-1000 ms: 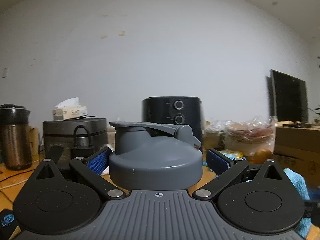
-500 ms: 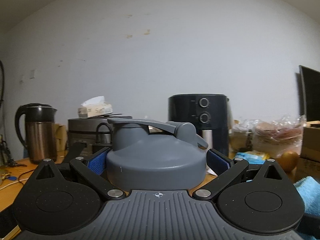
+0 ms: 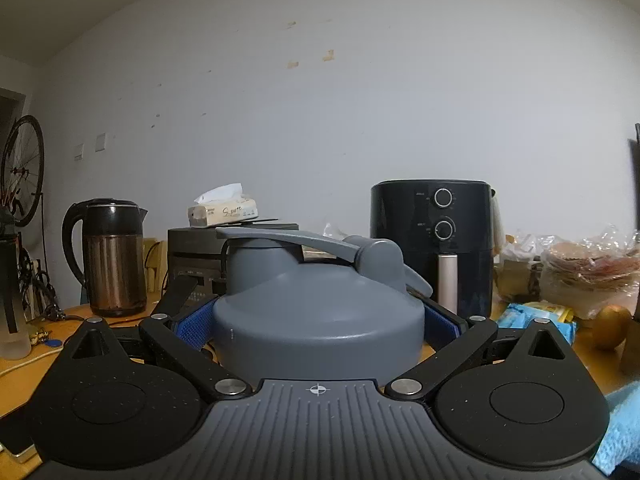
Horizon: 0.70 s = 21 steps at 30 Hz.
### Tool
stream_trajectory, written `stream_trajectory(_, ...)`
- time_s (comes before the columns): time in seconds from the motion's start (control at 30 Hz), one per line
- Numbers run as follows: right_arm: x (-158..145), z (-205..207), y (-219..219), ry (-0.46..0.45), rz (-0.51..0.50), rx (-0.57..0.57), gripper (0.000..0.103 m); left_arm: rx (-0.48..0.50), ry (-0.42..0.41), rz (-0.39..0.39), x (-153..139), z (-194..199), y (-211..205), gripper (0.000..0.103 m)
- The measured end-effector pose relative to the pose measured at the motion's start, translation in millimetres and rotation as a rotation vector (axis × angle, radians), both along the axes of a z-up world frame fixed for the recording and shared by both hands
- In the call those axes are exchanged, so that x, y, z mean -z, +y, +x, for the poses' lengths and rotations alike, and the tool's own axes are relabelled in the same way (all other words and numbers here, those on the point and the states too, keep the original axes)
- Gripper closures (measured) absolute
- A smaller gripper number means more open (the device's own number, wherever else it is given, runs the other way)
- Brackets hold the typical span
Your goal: Clean container
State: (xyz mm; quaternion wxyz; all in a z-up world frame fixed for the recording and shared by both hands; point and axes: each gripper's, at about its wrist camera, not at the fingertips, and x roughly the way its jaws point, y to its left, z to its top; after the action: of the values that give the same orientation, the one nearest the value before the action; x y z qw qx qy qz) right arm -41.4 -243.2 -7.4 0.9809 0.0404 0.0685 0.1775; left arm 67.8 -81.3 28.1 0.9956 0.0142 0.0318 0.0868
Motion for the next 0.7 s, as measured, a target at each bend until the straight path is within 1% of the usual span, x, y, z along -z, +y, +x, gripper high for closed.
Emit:
stream_trajectory(0.1, 0.4, 1.0, -0.3, 0.003, 0.002, 0.001, 0.088, -0.015, -0.008, 0.006, -1.1, -0.8, -2.4, 0.0)
stream_trajectory(0.23, 1.3, 1.6, -0.5, 0.006, 0.003, 0.001, 0.088, -0.036, 0.0, -0.006, -2.5, 0.1, -4.3, 0.0)
stream_trajectory(0.33, 1.7, 2.0, -1.1, 0.007, 0.005, 0.002, 0.088, -0.05, -0.008, 0.009, -1.6, -0.2, -7.1, 0.0)
stream_trajectory(0.57, 2.2, 3.4, -2.8, 0.01, 0.01, 0.004, 0.088, -0.05, -0.006, 0.005, -2.3, 0.2, -6.5, 0.0)
stream_trajectory(0.7, 2.5, 4.2, -3.7, 0.012, 0.013, 0.006, 0.088, -0.047, 0.015, 0.01, -1.8, 2.1, -5.2, 0.0)
